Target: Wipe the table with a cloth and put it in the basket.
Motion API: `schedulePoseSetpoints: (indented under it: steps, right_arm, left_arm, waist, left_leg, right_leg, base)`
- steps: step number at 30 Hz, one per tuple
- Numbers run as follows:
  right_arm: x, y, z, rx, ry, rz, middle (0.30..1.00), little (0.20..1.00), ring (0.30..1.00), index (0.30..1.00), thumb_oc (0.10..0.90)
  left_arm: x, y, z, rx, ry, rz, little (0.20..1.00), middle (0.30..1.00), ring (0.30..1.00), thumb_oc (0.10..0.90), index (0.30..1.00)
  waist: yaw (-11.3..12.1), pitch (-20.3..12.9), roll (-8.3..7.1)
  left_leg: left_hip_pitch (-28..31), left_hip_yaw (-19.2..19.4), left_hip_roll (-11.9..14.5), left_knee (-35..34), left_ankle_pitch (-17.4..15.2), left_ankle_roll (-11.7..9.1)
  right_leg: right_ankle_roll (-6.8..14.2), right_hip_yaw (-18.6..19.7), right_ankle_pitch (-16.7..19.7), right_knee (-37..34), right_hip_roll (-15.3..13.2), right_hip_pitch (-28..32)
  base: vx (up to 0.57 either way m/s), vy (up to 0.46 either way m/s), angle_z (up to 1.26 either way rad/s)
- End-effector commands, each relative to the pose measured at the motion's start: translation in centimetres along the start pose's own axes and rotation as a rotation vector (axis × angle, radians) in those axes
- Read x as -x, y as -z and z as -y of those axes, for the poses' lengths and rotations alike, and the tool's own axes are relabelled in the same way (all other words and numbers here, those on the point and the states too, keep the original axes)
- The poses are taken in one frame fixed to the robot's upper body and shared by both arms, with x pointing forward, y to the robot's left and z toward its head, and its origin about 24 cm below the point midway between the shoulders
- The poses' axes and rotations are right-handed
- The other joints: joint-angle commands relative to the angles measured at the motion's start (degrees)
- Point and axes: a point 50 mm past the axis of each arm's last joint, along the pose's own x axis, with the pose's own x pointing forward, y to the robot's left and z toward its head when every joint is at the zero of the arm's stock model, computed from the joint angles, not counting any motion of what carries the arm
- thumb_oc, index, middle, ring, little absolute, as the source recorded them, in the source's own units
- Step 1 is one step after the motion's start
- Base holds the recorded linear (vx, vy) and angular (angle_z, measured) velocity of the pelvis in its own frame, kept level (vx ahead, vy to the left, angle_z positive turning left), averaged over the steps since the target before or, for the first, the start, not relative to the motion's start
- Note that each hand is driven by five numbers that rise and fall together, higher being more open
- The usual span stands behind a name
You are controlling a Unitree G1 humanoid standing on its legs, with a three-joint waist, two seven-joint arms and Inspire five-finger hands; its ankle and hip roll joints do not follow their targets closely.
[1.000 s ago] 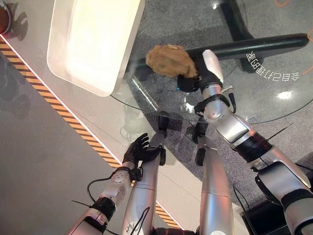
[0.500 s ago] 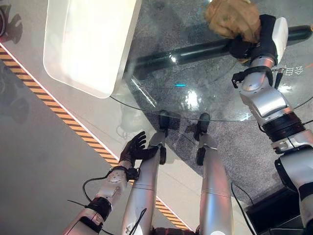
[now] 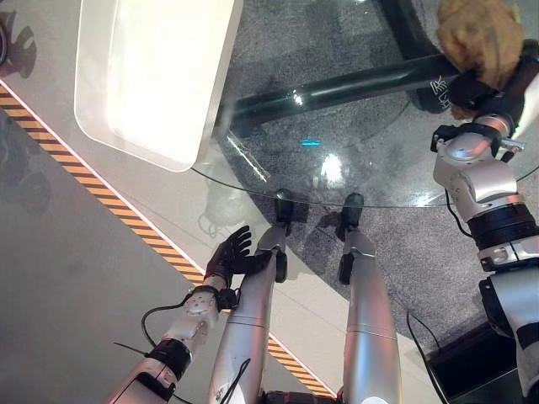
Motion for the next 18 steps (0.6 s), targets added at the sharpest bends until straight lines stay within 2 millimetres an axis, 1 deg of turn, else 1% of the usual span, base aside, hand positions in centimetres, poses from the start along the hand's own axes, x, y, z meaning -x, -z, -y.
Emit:
schedulePoseSetpoints:
  steps: [1, 5, 8, 12, 18]
  right_arm:
    - [-2.0, -5.4, 4.6, -0.198, 0.26, 0.218, 0.3, 0.2, 0.3, 0.3, 0.1]
    - [-1.3, -6.9, 4.1, -0.242, 0.234, 0.263, 0.3, 0.2, 0.3, 0.3, 0.1]
    - [-0.3, -8.1, 3.1, -0.223, 0.182, 0.308, 0.3, 0.2, 0.3, 0.3, 0.1]
    - [0.6, -9.4, 1.9, -0.181, 0.098, 0.355, 0.3, 0.2, 0.3, 0.3, 0.1]
    - [1.3, -10.1, 0.3, -0.105, 0.002, 0.406, 0.3, 0.2, 0.3, 0.3, 0.1]
  left_arm:
    - [3.1, 5.0, 0.0, 0.021, -0.016, -0.15, 0.9, 0.9, 0.9, 0.8, 0.9]
    - [3.0, 5.0, 0.2, 0.025, -0.009, -0.151, 0.9, 0.9, 0.9, 0.8, 0.9]
    - [3.0, 5.1, 0.5, 0.027, -0.007, -0.157, 0.9, 0.9, 0.9, 0.8, 0.9]
    - [3.1, 5.1, 0.3, 0.023, -0.002, -0.155, 0.9, 0.9, 0.9, 0.8, 0.9]
    - [3.1, 5.2, 0.3, 0.026, 0.005, -0.153, 0.9, 0.9, 0.9, 0.8, 0.9]
  waist:
    - [0.84, -1.28, 2.84]
    - [1.06, -1.28, 2.88]
    - [1.39, -1.28, 2.97]
    - [2.04, -1.28, 2.97]
    - [2.7, -1.28, 3.19]
  left_leg:
    - [2.9, -2.67, -2.59, 0.6, -6.28, -0.97]
    - [3.22, -2.71, -2.79, 0.38, -6.17, -0.93]
    - [3.55, -2.83, -3.03, -0.08, -5.97, -0.79]
    - [3.52, -3.05, -3.19, -0.35, -5.66, -0.67]
    - [3.55, -3.1, -3.4, -0.39, -5.69, -0.6]
  right_leg:
    - [-0.95, -3.51, 0.59, -2.38, 3.66, 0.83]
    - [-0.94, -3.7, 0.53, -2.57, 3.53, 1.18]
    - [-1.06, -3.65, 0.41, -2.7, 3.57, 1.42]
    - [-1.1, -3.86, 0.47, -2.81, 3.4, 1.49]
    - [-1.0, -4.16, 0.32, -2.67, 3.03, 1.53]
  base:
    - [0.0, 0.0, 0.0]
    - [-0.01, 0.033, 0.0]
    - [0.0, 0.056, 0.0]
    - [-0.01, 0.047, 0.02]
    - [0.0, 0.048, 0.02]
